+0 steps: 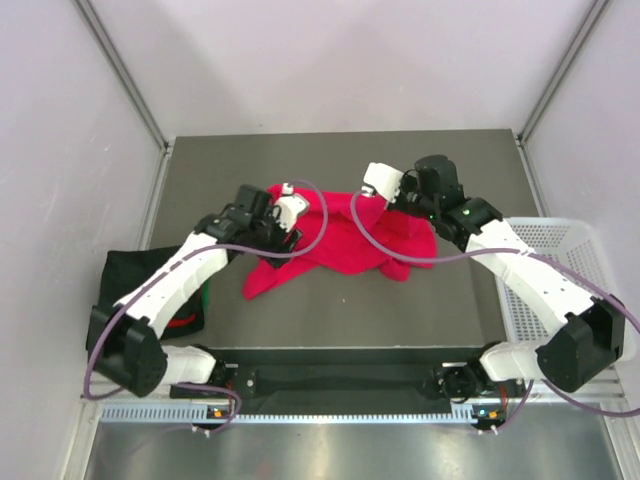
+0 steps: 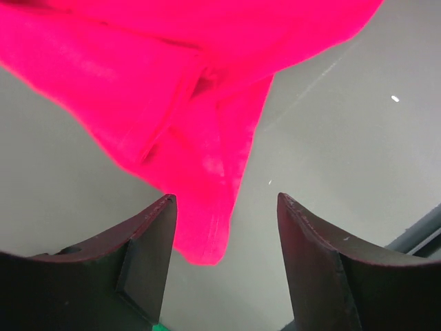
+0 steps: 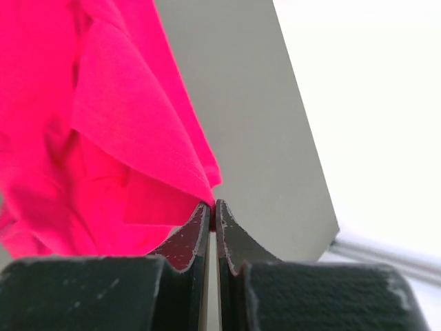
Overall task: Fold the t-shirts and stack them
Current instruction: Flatten the tshirt out
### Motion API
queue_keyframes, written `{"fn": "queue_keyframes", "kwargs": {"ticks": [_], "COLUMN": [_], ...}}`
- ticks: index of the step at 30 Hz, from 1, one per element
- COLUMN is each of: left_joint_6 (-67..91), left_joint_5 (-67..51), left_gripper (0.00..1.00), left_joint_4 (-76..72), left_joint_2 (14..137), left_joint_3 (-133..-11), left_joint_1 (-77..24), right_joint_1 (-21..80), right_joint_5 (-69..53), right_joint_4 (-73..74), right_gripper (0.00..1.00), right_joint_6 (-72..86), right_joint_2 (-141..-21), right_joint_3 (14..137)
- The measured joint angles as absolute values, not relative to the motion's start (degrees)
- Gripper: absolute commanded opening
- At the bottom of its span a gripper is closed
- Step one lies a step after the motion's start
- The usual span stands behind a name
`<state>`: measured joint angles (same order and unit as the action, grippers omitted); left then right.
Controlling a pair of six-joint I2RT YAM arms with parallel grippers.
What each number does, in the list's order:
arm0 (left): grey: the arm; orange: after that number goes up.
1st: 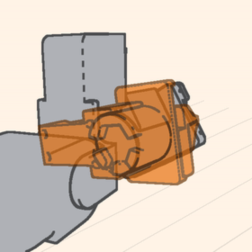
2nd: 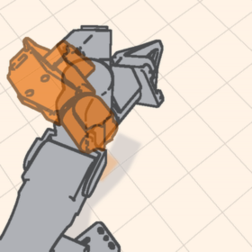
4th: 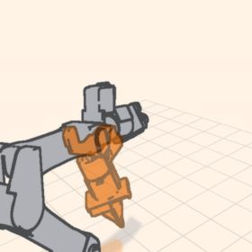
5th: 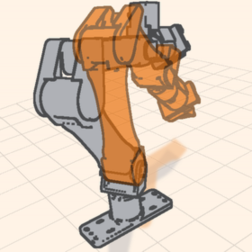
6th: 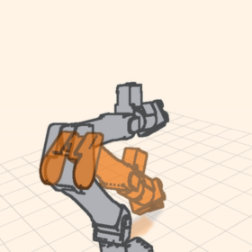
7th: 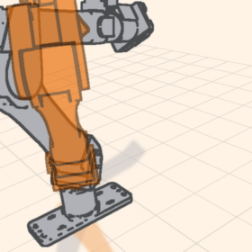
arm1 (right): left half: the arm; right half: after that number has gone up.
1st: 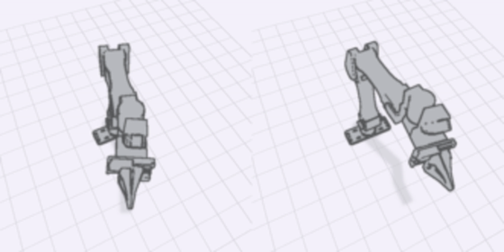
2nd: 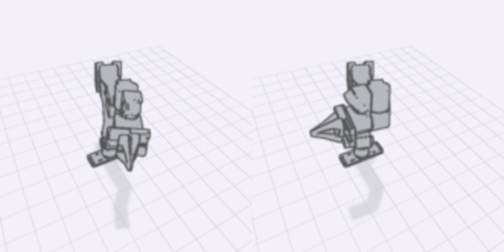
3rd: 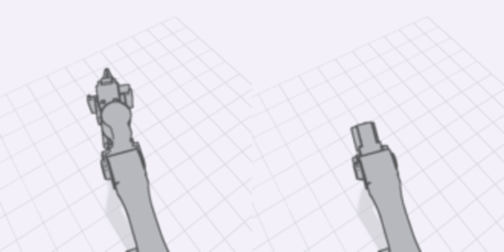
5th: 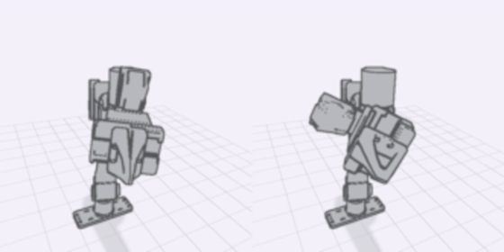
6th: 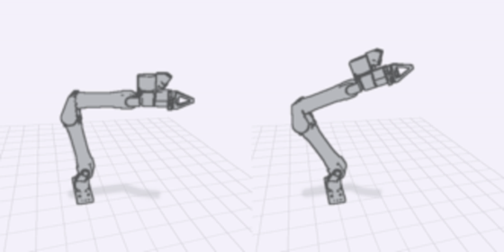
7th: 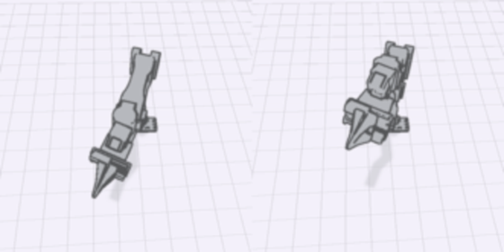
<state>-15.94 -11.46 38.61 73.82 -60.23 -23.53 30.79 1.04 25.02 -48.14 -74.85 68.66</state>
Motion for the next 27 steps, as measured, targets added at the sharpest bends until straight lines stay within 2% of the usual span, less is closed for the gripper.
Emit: {"fn": "queue_keyframes", "kwargs": {"ticks": [8,15,20,24,25,27], "left_joint_6": [-14.63,-13.58,-13.26,-13.1,-12.99,-12.6], "left_joint_5": [-1.17,6.92,11.46,13.04,13.23,13.45], "left_gripper": [0.59,0.57,0.49,0.48,0.42,0.39], "left_joint_4": [38.5,38.48,37.06,37.23,37.39,37.71], "left_joint_2": [90.45,96.53,100.42,104.6,105.62,107.13], "left_joint_3": [-66.15,-68.42,-71.22,-73.95,-74.52,-75.11], "left_joint_1": [-26.59,-26.5,-26.5,-26.5,-26.5,-26.5], "right_joint_1": [28.73,28.03,27.94,27.88,27.81,27.46], "right_joint_5": [3.49,3.42,3.33,3.36,3.36,3.36], "right_joint_4": [24.84,24.88,24.4,24.51,24.73,24.86], "right_gripper": [0.0,0.0,0.0,0.0,0.0,0.0], "right_joint_6": [-45.6,-45.17,-44.45,-44.27,-44.27,-44.25], "right_joint_2": [-78.02,-78.02,-77.97,-77.97,-77.97,-77.84], "right_joint_3": [68.34,68.25,67.46,66.02,65.98,65.98]}}
